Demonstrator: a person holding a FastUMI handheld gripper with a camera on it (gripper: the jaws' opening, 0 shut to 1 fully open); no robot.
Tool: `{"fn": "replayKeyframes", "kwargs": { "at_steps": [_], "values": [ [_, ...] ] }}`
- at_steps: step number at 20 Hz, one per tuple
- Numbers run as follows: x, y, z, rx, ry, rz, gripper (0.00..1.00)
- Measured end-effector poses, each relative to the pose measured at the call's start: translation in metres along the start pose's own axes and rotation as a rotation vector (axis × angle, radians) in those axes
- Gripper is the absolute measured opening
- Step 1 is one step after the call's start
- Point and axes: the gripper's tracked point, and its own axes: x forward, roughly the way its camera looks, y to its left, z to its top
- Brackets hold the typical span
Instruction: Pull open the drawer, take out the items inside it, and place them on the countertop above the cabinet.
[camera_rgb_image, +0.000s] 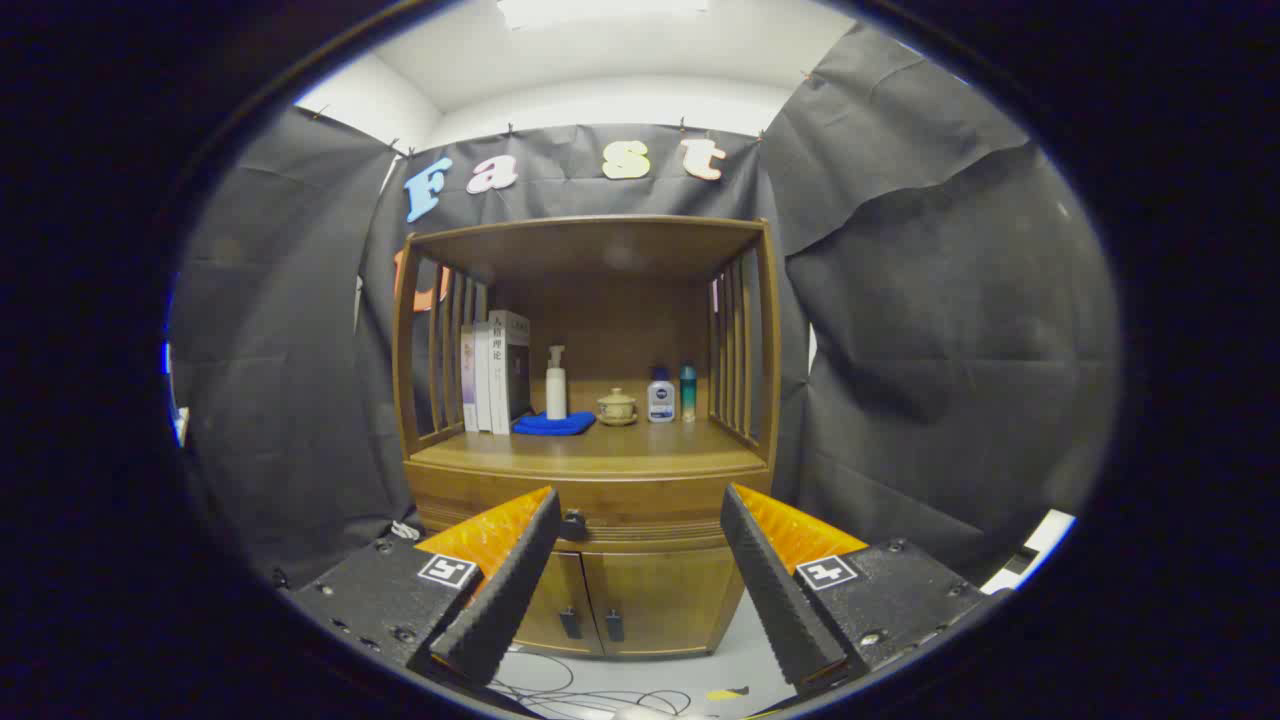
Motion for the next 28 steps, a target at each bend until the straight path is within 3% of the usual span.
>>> {"fn": "replayKeyframes", "kwargs": {
  "at_steps": [18, 28],
  "values": [
    [0.003, 0.009, 0.005, -0.008, -0.006, 0.029, 1.0],
    [0.067, 0.037, -0.003, 0.005, -0.022, 0.066, 1.0]
  ]
}}
